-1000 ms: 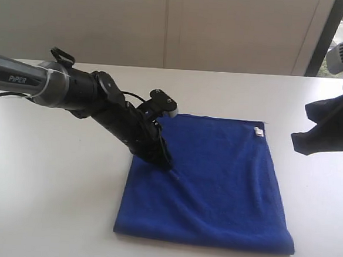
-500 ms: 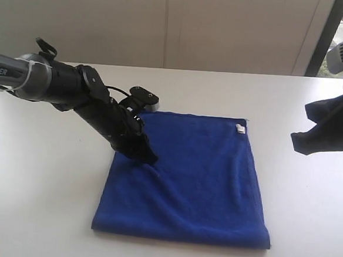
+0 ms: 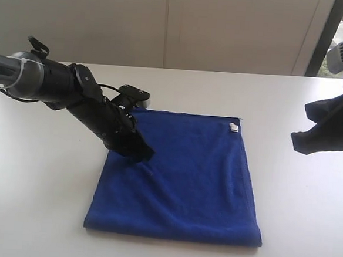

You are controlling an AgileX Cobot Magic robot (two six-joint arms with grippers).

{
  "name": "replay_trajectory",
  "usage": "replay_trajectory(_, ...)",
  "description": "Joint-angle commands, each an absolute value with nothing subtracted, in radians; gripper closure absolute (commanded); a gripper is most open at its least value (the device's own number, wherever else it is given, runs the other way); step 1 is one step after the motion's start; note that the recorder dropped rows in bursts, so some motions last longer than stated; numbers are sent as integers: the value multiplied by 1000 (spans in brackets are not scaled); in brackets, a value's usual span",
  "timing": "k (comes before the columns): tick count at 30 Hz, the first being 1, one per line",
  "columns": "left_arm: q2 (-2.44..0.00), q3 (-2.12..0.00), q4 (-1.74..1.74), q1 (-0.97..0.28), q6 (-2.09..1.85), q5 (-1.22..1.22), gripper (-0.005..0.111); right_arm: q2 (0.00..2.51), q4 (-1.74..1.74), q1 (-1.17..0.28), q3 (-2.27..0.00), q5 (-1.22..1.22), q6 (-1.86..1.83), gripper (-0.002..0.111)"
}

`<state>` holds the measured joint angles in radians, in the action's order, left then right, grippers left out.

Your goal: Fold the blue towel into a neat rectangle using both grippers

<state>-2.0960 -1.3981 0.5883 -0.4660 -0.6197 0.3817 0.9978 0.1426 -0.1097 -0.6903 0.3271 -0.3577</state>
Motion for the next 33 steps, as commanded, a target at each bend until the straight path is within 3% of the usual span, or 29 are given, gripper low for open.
replay_trajectory(1, -2117, -1374, 540, -458, -586, 423, 107, 994, 146, -109, -698, 314, -353, 108)
replay_trajectory(9, -1999, -1374, 533, -458, -722, 508, 107, 964, 145, -109, -698, 238, -353, 108)
replay_trajectory(14, -1917, -1374, 486, -458, -796, 534, 106, 945, 159, -109, -698, 324, -351, 108)
replay_trajectory(15, -1893, -1374, 473, -458, -796, 555, 102, 945, 159, -109, -698, 350, -364, 108)
replay_trajectory(18, -1808, -1374, 394, -458, -799, 694, 74, 966, 159, -109, -712, 428, -383, 108)
replay_trajectory(21, -1747, -1374, 345, -458, -807, 845, 64, 1021, 171, -109, -803, 615, -438, 108)
replay_trajectory(27, -1660, -1374, 328, -458, -807, 1079, 81, 1243, 280, -109, -1001, 1059, -656, 108)
replay_trajectory(31, -1641, -1374, 328, -460, -807, 1185, 97, 1387, 284, -109, -1046, 1119, -780, 108)
replay_trajectory(32, -1641, -1372, 328, -460, -807, 1220, 106, 1415, 284, -109, -1046, 1128, -834, 108)
replay_trajectory(33, -1641, -1365, 328, -460, -813, 1221, 107, 1436, 284, -109, -1044, 1141, -880, 108)
